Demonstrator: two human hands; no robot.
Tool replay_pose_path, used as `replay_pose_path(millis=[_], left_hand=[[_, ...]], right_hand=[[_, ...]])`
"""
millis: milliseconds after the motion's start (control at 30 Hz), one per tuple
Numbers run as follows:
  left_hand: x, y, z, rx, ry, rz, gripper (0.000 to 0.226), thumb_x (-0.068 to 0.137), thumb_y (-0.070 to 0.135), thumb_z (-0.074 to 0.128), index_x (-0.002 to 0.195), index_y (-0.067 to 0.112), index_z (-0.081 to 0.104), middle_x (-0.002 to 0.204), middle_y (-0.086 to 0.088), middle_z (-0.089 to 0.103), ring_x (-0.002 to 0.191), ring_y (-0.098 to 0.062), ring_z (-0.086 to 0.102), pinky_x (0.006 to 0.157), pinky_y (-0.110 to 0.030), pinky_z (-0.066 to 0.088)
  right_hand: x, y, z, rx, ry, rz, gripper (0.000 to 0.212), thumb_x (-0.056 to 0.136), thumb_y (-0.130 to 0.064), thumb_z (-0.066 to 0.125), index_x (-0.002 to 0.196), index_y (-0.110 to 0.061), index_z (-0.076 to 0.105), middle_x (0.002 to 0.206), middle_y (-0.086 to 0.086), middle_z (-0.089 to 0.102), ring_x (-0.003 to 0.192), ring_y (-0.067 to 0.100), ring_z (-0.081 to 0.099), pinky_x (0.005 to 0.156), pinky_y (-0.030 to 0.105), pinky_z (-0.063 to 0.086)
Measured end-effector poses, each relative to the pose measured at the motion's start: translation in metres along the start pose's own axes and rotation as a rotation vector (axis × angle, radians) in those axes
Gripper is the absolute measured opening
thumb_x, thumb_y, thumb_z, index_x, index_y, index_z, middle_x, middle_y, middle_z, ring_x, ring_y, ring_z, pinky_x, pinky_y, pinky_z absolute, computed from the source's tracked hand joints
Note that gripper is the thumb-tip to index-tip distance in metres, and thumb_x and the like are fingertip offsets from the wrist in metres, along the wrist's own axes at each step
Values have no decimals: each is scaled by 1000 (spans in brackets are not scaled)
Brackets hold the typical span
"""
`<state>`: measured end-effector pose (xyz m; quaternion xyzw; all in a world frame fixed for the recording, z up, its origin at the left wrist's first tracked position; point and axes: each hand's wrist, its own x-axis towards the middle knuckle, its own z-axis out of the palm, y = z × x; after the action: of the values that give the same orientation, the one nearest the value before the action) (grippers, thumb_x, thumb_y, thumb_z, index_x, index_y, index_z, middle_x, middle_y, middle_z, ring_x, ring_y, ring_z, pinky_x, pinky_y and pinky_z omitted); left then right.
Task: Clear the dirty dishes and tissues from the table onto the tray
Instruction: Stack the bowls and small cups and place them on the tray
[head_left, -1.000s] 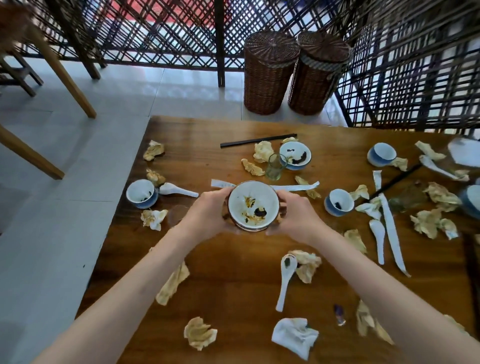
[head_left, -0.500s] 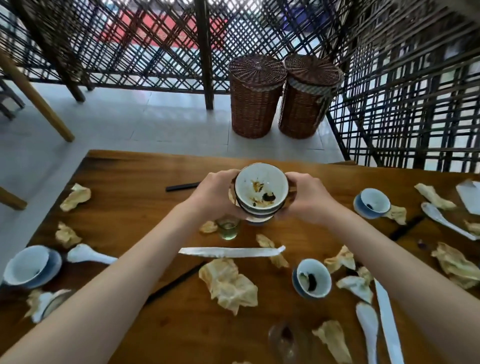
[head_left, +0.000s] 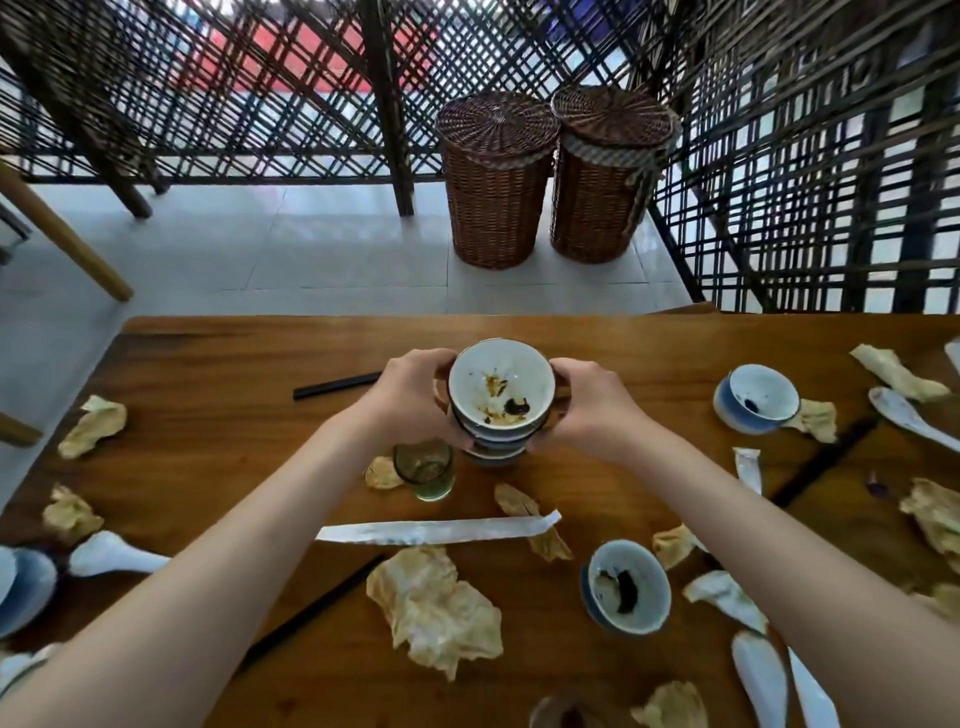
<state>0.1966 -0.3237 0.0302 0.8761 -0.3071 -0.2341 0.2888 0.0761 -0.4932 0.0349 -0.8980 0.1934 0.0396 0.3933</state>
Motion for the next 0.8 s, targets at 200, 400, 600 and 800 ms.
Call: replay_pose_path(millis=[200, 400, 600, 800], left_hand=[[3, 1, 3, 27, -14, -37, 99, 43, 23, 93, 132, 21, 50, 124, 4, 57, 111, -15, 48, 83, -29, 42], [2, -1, 2, -25, -64, -39, 95, 48, 20, 91, 133, 22, 48, 122, 5, 56, 113, -15, 48, 84, -29, 41], [0, 2, 4, -33, -115, -65, 95, 51, 17, 89, 134, 23, 42, 122, 5, 52, 115, -18, 47, 94, -37, 47], [-1, 5, 6, -50, -228, -105, 104, 48, 14, 89, 137, 24, 36, 125, 5, 50, 118, -18, 46, 99, -42, 45]], right_hand=[[1, 5, 3, 1, 15, 7, 77, 49, -18, 90, 119, -17, 57, 114, -4, 63, 104, 12, 55, 81, 25, 44], [2, 5, 6, 36, 13, 19, 78, 49, -18, 91, 119, -19, 57, 112, -8, 62, 98, 6, 53, 77, 21, 44], [0, 6, 9, 49, -2, 29, 82, 51, -17, 91, 123, -18, 53, 116, -6, 61, 105, 10, 54, 78, 20, 45], [-3, 9, 18, 99, -35, 77, 87, 51, -15, 91, 126, -25, 47, 123, -4, 57, 108, 9, 51, 82, 25, 47]])
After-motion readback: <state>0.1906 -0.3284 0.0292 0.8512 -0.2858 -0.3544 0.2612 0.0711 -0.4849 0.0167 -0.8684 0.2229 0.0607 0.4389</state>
